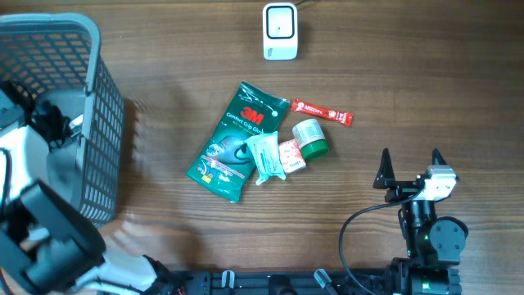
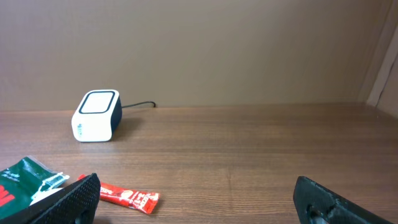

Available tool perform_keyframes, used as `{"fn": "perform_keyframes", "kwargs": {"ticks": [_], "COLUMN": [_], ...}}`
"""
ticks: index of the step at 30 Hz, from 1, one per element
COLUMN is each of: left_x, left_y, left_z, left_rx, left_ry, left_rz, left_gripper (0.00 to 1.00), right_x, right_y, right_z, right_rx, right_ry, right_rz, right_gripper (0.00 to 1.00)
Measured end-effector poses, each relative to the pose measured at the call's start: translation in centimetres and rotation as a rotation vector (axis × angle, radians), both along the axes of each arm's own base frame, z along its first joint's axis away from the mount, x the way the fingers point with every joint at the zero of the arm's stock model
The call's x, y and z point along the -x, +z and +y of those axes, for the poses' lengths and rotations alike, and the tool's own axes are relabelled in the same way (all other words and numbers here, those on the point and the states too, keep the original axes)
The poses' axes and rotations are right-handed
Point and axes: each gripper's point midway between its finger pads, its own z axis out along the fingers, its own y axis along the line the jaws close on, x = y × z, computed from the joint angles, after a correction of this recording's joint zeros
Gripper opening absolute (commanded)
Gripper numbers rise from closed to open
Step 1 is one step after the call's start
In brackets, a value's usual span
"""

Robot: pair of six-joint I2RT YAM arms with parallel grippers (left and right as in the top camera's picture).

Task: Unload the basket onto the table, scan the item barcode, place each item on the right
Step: 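Lift the green box out and place it beside the jar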

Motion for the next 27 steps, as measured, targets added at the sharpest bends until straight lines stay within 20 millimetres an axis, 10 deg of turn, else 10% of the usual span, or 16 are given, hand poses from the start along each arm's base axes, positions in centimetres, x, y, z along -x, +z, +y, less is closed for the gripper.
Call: {"fn": "perform_keyframes", "kwargs": {"ticks": [4, 6, 10, 14, 20, 24, 27], "left_x": [0.3, 1.1, 3.6, 1.7, -2.4, -2.5, -3.2], "left_y": [8.0, 12.0, 14.2, 10.1, -1.7, -3.8, -3.9], "left_z": [-0.3, -0.8, -1.3, -0.1, -1.2, -1.2, -0.7], "left_rx": [-0.117, -0.172, -0.223, -0.206, -0.073, -0.049, -0.067], "left_ry": [-0.014, -0.012, 0.019, 0.021, -0.020, -0.010, -0.005], "left_rz": [-0.150, -0.216, -0.193, -0.116, 0.043, 0.072, 0.046], "left_gripper": [0.38, 0.93, 1.00, 0.99, 0.99, 0.98, 0.72], "right_x": [0.0, 0.0, 0.0, 0.0, 0.0, 0.0, 0.0], "right_y": [0.0, 0.0, 0.0, 0.0, 0.0, 0.0, 0.0], "right_z": [0.0, 0.0, 0.0, 0.0, 0.0, 0.0, 0.0], "right_rx": [0.000, 0.000, 0.000, 0.000, 0.000, 0.000, 0.000], "right_ry": [0.000, 0.000, 0.000, 0.000, 0.000, 0.000, 0.000], "right_rz": [0.000, 0.000, 0.000, 0.000, 0.000, 0.000, 0.000], "right_gripper": [1.00, 1.00, 1.00, 1.00, 1.00, 1.00, 1.00]}}
